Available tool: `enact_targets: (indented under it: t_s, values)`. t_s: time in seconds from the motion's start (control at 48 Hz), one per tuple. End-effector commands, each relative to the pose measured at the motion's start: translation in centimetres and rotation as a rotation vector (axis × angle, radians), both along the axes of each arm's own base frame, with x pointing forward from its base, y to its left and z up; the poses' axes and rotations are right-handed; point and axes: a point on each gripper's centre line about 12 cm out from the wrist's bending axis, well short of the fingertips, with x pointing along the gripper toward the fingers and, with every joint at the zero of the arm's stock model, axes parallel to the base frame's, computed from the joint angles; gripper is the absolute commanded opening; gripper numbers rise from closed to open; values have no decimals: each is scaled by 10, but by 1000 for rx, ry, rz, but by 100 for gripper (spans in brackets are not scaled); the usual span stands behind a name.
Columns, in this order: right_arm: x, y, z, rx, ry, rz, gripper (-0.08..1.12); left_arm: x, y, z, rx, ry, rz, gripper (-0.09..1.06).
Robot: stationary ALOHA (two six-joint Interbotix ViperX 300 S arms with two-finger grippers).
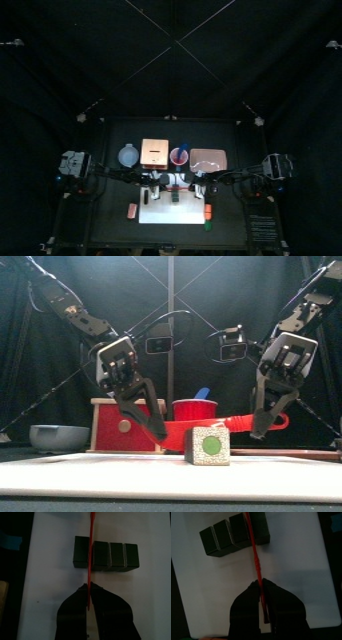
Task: Place sushi on board then cut the sushi with the knife then place the pieces on the plate
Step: Cut the sushi into 4 pieces
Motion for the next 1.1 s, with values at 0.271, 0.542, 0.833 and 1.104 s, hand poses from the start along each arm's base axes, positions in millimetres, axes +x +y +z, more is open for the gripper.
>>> enact_targets:
  t_s: [0.271, 0.542, 0.833, 1.104]
  values:
    - [0, -2, 0, -1, 5, -3, 30, 0, 11, 0, 14, 2, 13, 45]
    - [1, -20, 9, -30, -25, -28, 30, 1, 27, 5, 53, -14, 12, 45]
    - [1, -17, 23, -18, -50, -24, 30, 1, 29, 22, 63, -54, 5, 45]
    - [0, -1, 55, 26, -97, 11, 30, -8, 14, 59, 58, -128, -32, 45]
